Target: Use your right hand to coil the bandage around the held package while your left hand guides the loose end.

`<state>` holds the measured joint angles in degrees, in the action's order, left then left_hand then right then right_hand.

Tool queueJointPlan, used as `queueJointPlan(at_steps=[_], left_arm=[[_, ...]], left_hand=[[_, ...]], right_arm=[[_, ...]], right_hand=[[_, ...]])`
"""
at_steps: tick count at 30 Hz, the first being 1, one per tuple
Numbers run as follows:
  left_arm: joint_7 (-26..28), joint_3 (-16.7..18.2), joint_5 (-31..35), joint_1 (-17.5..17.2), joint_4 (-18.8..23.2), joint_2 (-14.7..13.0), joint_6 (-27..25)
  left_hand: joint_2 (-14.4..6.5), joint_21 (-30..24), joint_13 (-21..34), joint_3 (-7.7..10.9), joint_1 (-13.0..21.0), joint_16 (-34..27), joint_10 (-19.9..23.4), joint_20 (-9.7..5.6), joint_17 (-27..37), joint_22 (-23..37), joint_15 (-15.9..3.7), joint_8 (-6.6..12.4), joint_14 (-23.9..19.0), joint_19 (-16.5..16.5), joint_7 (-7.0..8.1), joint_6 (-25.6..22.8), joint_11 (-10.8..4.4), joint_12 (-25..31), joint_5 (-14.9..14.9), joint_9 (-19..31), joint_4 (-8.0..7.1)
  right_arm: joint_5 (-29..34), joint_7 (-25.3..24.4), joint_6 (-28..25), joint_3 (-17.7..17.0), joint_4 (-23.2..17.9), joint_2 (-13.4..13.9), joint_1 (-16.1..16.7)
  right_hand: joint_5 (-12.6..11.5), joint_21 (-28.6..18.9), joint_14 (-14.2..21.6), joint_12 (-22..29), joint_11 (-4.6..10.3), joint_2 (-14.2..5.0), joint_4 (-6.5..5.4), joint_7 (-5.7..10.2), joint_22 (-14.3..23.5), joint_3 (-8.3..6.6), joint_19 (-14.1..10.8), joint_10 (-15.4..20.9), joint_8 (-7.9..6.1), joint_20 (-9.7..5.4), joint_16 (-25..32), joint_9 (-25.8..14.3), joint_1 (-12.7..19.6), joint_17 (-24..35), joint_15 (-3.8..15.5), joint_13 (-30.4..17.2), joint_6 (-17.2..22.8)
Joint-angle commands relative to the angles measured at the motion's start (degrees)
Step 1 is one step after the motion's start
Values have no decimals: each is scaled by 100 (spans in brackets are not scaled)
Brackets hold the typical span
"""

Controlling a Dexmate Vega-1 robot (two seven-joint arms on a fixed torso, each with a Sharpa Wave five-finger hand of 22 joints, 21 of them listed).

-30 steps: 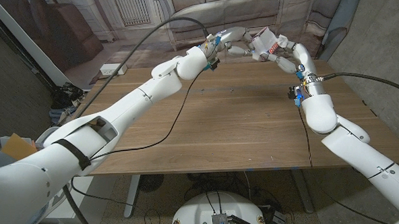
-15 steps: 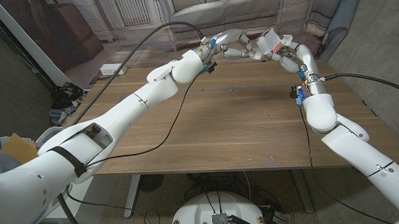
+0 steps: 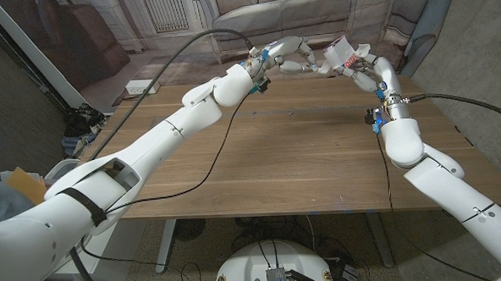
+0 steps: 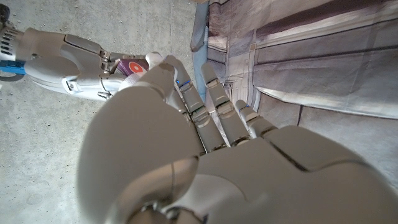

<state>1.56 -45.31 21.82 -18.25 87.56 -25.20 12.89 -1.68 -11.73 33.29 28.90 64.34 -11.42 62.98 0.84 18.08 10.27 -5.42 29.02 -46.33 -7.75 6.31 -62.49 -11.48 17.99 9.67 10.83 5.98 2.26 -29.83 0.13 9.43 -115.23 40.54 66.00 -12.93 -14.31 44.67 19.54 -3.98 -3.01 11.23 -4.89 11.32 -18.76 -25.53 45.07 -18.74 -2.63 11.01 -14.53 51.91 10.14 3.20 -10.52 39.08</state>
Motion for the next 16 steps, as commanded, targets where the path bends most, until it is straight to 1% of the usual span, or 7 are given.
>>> queueJointPlan(at_steps=[1,10,16], left_arm=[[59,36,84,-91,157,-53,-151],[52,29,96,-117,228,-38,-299],[21,7,106,-68,211,-29,-327]], left_hand=[[1,13,19,52,-23,7,100,51,3,22,-499,-4,25,-3,-23,17,-96,24,29,13,4],[5,10,15,63,-27,1,105,52,-2,22,-508,-5,31,-1,-47,23,-95,28,29,15,10],[8,10,15,68,-27,-5,113,53,-3,22,-514,-4,29,3,-29,23,-95,33,29,16,16]], right_arm=[[36,-48,126,61,44,-2,-4],[-60,28,260,49,186,-2,-76],[-89,38,311,73,269,-34,-152]], right_hand=[[-25,-21,134,18,1500,-316,-289,1591,20,-495,-78,1586,-48,-368,-1,-9,229,16,852,-24,1656],[-22,-18,140,14,1496,-316,-291,1589,20,-496,-75,1597,-41,-366,-1,-14,225,18,851,-26,1653],[-19,-17,145,10,1497,-316,-292,1595,20,-496,-74,1601,-38,-363,-1,-19,222,20,847,-26,1653]])
